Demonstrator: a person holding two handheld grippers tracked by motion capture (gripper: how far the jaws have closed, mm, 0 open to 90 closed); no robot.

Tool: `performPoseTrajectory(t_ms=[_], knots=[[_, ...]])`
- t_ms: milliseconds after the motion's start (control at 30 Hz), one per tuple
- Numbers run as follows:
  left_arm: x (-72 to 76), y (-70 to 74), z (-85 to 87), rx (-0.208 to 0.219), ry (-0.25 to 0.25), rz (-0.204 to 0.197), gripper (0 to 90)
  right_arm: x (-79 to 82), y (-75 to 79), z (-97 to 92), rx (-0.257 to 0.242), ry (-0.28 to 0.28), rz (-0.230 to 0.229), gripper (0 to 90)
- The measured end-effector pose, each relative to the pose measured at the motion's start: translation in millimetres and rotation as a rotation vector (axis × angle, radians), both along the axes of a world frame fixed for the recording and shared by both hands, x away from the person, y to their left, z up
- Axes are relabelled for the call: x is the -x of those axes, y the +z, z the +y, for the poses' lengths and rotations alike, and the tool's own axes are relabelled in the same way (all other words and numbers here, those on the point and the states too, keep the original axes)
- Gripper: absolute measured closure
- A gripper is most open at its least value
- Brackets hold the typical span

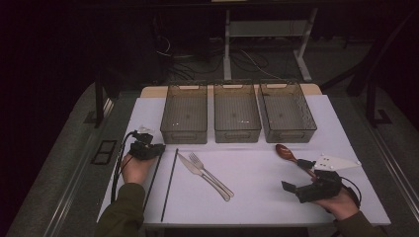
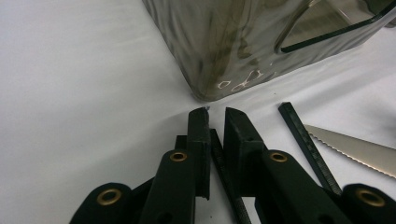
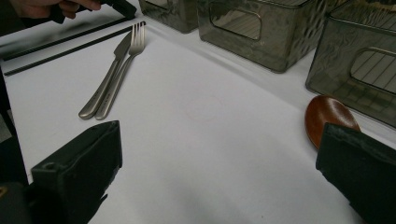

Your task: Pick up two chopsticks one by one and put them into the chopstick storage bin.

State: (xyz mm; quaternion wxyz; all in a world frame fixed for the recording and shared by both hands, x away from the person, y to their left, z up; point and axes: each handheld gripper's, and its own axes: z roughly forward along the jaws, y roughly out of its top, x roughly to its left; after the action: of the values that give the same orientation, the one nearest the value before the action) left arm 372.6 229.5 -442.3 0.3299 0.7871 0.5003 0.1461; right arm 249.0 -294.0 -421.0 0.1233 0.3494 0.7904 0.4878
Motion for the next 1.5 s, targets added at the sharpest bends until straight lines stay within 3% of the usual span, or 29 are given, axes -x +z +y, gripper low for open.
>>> performPoseTrajectory(t_ms=[267, 500, 767, 1000, 1100, 1300, 1500], knots=[[1.7, -0.3, -5.7, 0.003, -0.024, -0.007, 83.5, -0.5, 0.1, -0.6, -0.003, -0.001, 0.001, 0.7], [6.1, 0.4, -15.7, 0.003, -0.079, 0.002, 83.9, 0.3, 0.5, -0.5, -0.005, 0.001, -0.001, 0.7], [10.1, 3.1, -17.2, -0.008, -0.111, -0.004, 79.7, 0.4, 0.6, -0.6, -0.005, 0.001, -0.001, 0.7], [35.5, 17.1, -1.0, -0.010, -0.141, -0.034, 76.3, 0.8, 0.7, -1.0, -0.005, 0.000, -0.003, 0.7], [48.0, 18.0, 6.1, 0.030, -0.153, -0.052, 76.8, 1.1, 0.8, -0.7, -0.004, -0.001, -0.002, 0.7], [61.5, 11.0, 12.4, -0.013, -0.160, -0.018, 77.4, 1.0, 1.0, -0.8, -0.004, -0.003, -0.003, 0.7], [79.3, 8.8, 24.8, -0.019, -0.155, -0.005, 77.8, 0.9, 0.8, -1.3, -0.004, -0.003, -0.005, 0.7]])
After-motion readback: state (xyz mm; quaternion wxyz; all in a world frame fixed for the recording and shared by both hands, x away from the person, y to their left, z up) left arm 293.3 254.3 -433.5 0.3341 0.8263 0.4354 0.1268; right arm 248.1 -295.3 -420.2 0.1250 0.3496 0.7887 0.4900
